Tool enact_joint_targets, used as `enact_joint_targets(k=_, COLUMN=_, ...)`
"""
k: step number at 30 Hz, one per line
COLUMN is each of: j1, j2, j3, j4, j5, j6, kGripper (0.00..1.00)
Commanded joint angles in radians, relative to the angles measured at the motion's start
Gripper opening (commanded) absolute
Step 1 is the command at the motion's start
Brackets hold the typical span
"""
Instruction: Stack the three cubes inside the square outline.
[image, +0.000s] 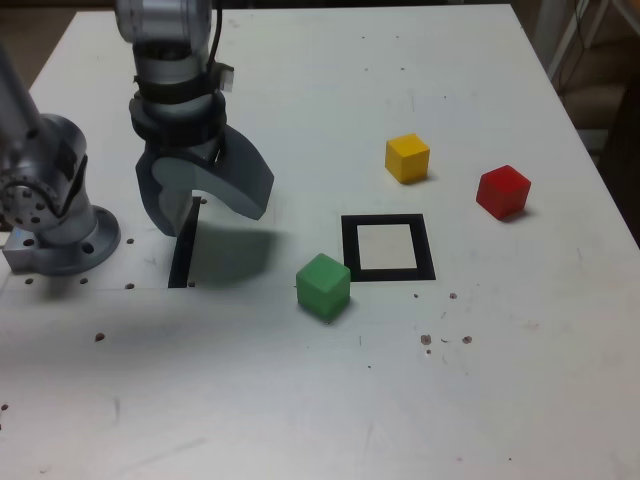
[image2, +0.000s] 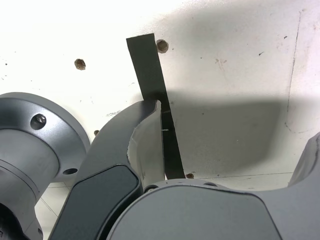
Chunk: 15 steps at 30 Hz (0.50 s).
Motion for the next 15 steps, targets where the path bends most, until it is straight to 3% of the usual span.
enact_joint_targets(k=1, j1=0.001, j2=-0.007, j3=-0.001, j4=-0.003, j5=0.001, j6=0.001, kGripper=0.99)
enact_joint_targets(k=15, j1=0.001, j2=-0.003, j3=-0.009, j4=-0.005, j5=0.002, j6=0.001, kGripper=0.99)
